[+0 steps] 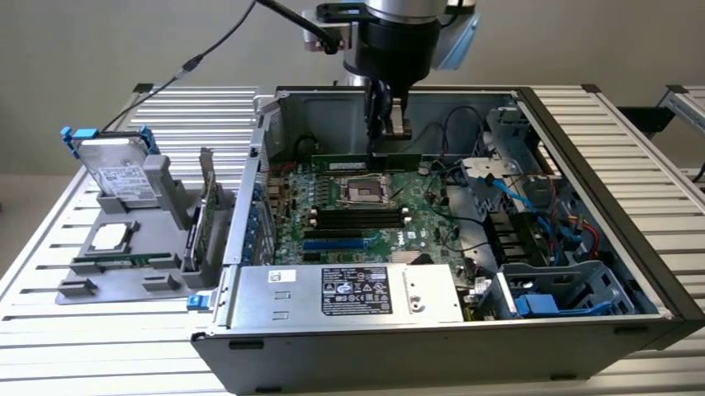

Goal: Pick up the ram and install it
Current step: 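Pick up the ram and move it above insertion slot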

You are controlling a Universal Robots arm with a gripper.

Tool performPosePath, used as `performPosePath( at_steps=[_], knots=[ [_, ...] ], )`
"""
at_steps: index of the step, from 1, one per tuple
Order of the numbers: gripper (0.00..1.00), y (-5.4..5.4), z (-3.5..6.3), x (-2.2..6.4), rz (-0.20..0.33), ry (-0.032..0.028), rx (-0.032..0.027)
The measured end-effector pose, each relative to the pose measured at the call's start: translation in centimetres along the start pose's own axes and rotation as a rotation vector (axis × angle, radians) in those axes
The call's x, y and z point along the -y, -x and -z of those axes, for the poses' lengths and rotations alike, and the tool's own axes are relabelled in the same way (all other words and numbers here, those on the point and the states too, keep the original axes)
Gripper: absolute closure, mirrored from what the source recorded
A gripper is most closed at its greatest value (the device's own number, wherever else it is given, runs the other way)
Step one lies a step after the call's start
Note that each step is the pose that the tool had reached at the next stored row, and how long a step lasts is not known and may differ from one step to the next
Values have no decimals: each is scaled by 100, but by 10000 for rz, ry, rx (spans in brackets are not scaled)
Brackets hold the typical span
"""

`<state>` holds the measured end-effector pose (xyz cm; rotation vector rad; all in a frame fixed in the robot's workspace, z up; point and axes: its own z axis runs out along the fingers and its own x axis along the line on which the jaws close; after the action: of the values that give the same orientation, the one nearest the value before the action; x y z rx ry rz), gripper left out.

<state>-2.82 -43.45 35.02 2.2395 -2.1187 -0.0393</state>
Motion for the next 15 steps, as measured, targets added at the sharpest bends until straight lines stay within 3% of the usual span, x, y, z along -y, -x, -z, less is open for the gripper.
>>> performPosePath(
  at_steps=[7, 11, 15],
  knots=[
    [86, 75, -118, 136, -40, 9, 2],
    [86, 136, -189, 151, -97, 13, 7],
    [86, 279, -297, 148, -128, 15, 8]
  ],
)
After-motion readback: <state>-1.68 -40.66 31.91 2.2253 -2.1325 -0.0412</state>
